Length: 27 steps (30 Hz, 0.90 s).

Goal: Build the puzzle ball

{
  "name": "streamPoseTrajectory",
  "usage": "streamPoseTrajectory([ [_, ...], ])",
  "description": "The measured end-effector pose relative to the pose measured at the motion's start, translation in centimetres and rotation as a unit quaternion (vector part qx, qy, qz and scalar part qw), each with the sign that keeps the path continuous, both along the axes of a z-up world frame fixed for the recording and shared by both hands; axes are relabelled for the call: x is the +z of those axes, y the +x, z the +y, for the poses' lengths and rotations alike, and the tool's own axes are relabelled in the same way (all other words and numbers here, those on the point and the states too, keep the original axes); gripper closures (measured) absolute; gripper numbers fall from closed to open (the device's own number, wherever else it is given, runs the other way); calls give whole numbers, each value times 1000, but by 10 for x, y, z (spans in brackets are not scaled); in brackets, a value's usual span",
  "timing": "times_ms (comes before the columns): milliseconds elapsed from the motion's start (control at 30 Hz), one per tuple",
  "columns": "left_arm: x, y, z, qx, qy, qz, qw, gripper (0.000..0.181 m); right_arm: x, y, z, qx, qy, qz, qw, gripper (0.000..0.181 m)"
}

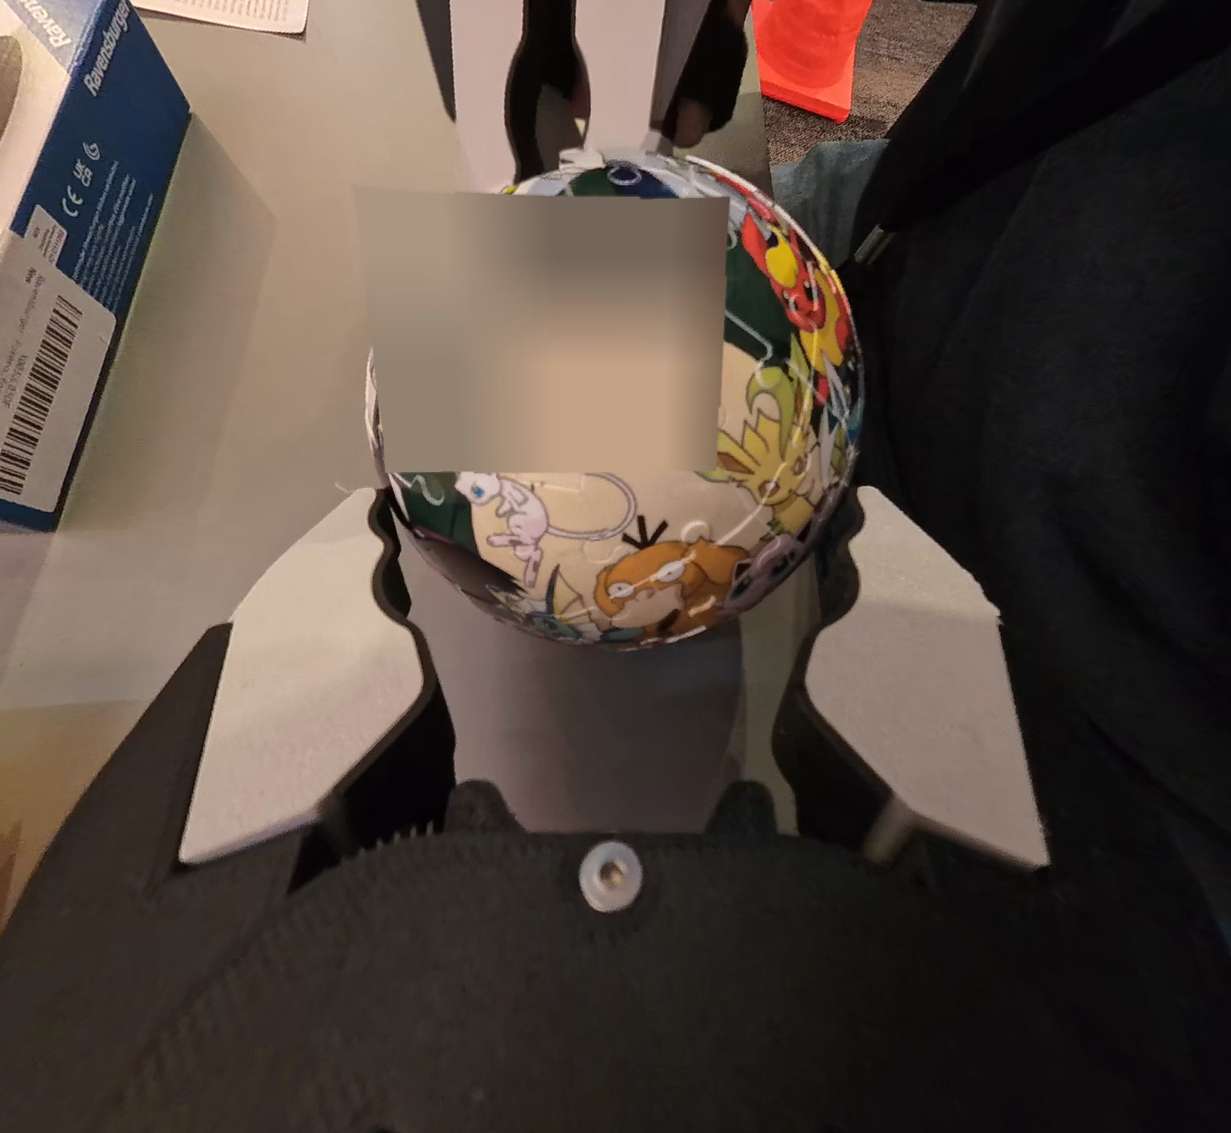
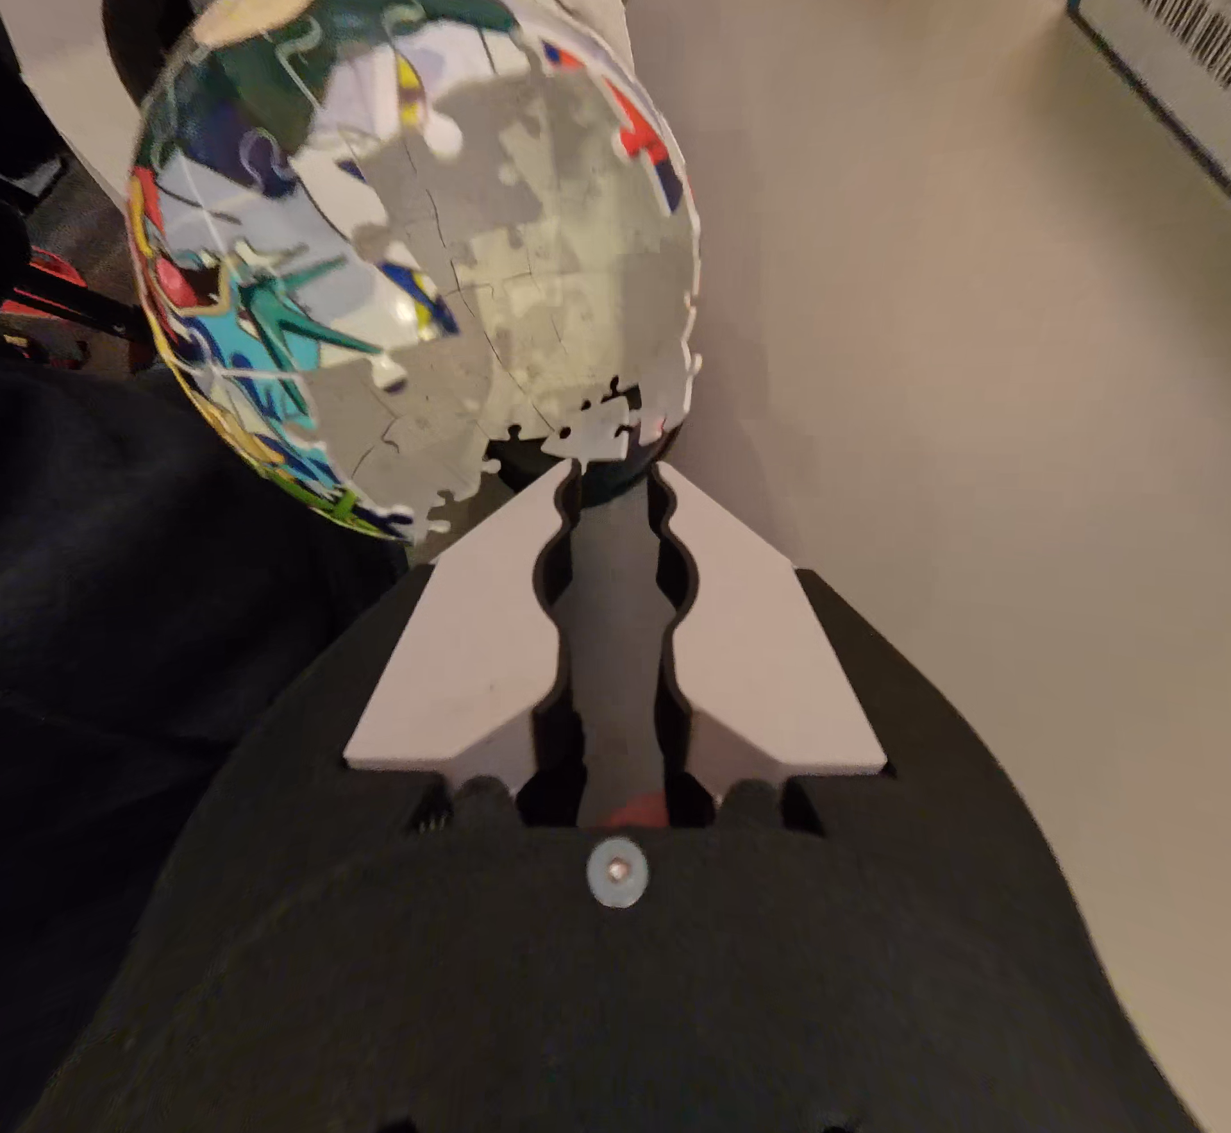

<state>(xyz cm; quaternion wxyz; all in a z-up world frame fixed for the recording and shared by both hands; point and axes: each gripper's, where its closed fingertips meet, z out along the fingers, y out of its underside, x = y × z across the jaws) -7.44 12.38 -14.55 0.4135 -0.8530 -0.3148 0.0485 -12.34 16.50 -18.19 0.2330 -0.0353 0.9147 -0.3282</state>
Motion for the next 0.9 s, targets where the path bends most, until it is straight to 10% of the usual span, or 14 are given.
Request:
streamPoseTrajectory([
  [900,-1,-1,1,2,0,1,1000,60,-21,13,-21,-61,7,-35,998,152],
])
